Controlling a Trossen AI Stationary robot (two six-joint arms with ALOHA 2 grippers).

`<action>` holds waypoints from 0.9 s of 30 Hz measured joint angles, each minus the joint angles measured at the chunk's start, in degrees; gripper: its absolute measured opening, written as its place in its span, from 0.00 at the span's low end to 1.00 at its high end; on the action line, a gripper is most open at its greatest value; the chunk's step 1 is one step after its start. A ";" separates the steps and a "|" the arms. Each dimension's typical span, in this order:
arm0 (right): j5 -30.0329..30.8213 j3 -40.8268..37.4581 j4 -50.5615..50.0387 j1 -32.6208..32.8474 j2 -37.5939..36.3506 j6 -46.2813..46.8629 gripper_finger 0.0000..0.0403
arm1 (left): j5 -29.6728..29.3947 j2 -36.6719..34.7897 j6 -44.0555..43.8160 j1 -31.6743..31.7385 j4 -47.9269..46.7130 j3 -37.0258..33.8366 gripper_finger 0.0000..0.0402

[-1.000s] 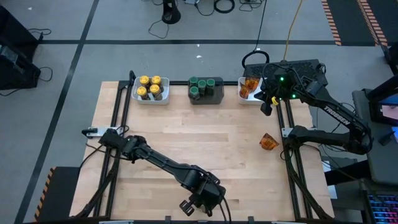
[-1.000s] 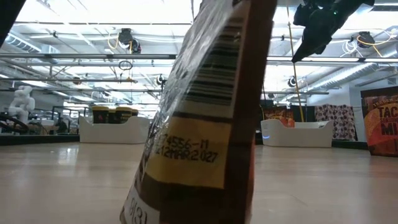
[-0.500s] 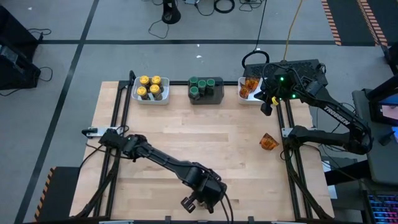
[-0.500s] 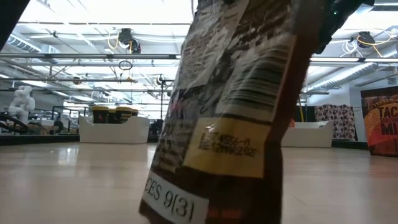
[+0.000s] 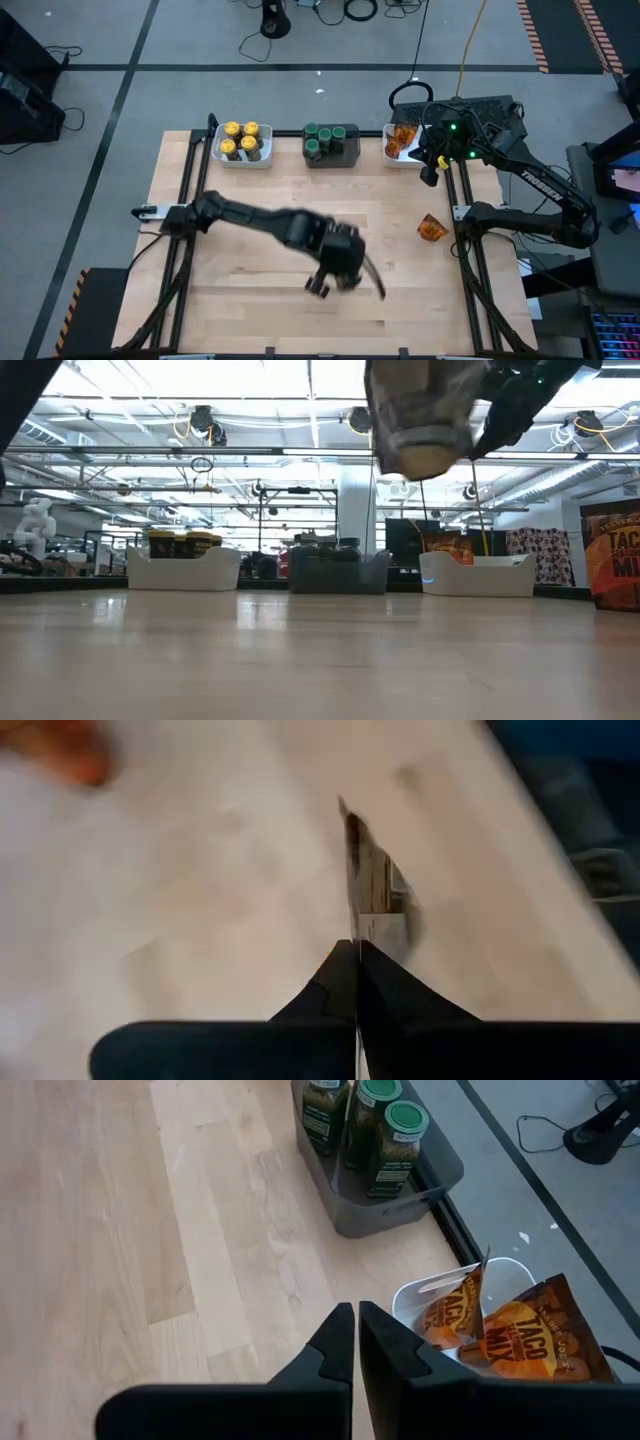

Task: Sort spices by type
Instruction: Put the bottom orange seasoning pack into the right white bin

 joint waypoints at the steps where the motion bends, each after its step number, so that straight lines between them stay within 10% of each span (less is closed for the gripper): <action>1: 0.02 0.00 -0.06 0.00 0.00 0.02 0.00 | -1.02 -0.28 -0.21 1.31 -0.12 0.01 0.00; 27: 0.31 0.00 -3.39 -0.01 0.00 0.83 0.00 | 2.14 -0.34 44.01 28.36 15.89 -0.09 0.00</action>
